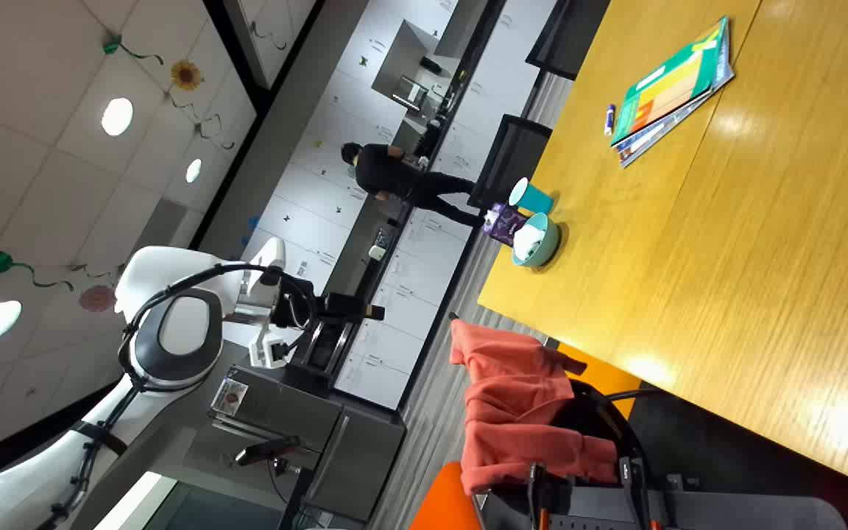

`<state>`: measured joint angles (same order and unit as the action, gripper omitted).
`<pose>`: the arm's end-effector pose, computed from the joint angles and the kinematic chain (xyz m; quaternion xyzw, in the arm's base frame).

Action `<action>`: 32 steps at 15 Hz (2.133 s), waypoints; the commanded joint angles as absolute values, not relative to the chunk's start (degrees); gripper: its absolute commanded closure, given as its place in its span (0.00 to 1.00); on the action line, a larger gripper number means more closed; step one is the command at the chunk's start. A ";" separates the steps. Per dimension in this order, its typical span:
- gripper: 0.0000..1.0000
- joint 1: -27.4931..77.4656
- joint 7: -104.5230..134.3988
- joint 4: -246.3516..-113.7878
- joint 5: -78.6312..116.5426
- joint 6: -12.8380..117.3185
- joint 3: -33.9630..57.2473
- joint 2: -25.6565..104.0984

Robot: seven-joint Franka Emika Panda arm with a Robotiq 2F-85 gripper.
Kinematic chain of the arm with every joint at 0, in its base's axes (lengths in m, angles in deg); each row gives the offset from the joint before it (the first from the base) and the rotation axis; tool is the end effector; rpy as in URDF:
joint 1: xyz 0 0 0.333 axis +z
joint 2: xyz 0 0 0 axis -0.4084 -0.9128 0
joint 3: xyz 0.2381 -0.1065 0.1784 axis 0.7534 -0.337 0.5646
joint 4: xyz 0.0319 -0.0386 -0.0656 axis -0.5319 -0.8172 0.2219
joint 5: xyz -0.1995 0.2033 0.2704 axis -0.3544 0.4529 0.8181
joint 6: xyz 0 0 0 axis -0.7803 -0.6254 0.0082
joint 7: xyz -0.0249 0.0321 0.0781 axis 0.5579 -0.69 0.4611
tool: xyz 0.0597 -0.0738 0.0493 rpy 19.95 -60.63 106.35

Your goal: Pick the cloth and put it on the table

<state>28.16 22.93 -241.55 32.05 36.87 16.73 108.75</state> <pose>0.3048 0.0373 0.5242 -0.9796 0.0964 -0.1460 0.0986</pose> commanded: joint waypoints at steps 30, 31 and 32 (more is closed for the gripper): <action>0.00 36.55 24.27 -238.15 32.47 49.14 31.17 86.60; 0.00 36.55 24.26 -237.94 32.46 49.14 31.17 86.34; 0.00 36.55 24.26 -237.84 32.46 49.14 31.17 86.33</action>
